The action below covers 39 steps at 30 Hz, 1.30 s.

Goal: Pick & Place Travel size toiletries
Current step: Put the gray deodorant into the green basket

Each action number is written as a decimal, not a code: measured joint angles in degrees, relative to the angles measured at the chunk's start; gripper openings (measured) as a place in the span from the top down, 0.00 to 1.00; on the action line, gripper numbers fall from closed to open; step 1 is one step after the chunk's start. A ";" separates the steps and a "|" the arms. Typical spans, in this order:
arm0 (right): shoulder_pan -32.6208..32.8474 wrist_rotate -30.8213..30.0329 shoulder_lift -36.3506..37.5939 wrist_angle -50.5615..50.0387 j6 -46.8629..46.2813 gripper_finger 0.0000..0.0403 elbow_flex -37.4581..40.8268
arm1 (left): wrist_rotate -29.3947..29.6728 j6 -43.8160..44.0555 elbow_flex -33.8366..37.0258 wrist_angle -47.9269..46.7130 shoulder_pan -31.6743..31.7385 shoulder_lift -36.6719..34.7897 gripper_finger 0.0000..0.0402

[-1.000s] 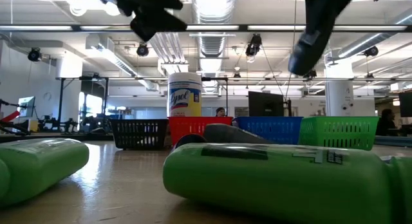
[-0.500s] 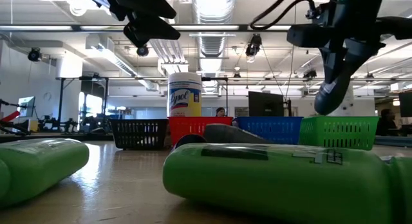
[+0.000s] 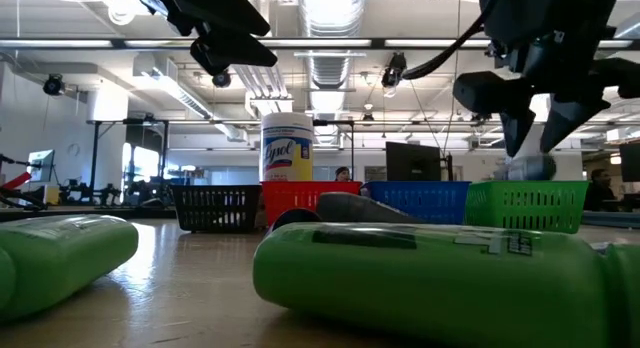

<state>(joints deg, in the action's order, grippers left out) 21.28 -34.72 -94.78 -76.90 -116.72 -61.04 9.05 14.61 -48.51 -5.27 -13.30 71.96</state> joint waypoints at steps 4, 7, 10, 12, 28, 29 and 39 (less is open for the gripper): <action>0.02 0.96 -0.05 2.23 3.93 0.38 -0.29 | -0.01 0.00 0.00 0.00 0.00 0.00 0.38; 0.09 1.10 -0.05 2.29 7.50 0.29 -2.30 | -0.05 0.00 0.02 -0.03 0.00 0.00 0.38; 0.09 1.19 -0.05 1.22 11.84 0.22 -5.14 | -0.14 0.10 0.02 -0.60 0.01 0.00 0.38; 0.09 1.81 -0.05 -0.78 13.67 0.19 -6.61 | -0.17 0.26 0.02 -1.38 0.02 0.00 0.38; 3.48 11.00 -4.11 29.11 57.01 0.17 -12.43 | -2.23 0.72 0.04 -12.97 -2.09 0.00 0.38; 3.58 10.98 -5.53 29.71 58.57 0.17 -13.06 | -2.24 0.91 0.04 -13.56 -2.36 0.00 0.38; 2.73 11.31 -16.83 29.13 68.44 0.21 -18.80 | -2.22 3.22 0.09 -16.43 -4.65 0.00 0.38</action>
<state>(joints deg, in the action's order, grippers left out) 24.01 -23.42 -111.61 -47.77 -48.28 -79.84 6.83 17.83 -48.42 -21.70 -17.95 71.96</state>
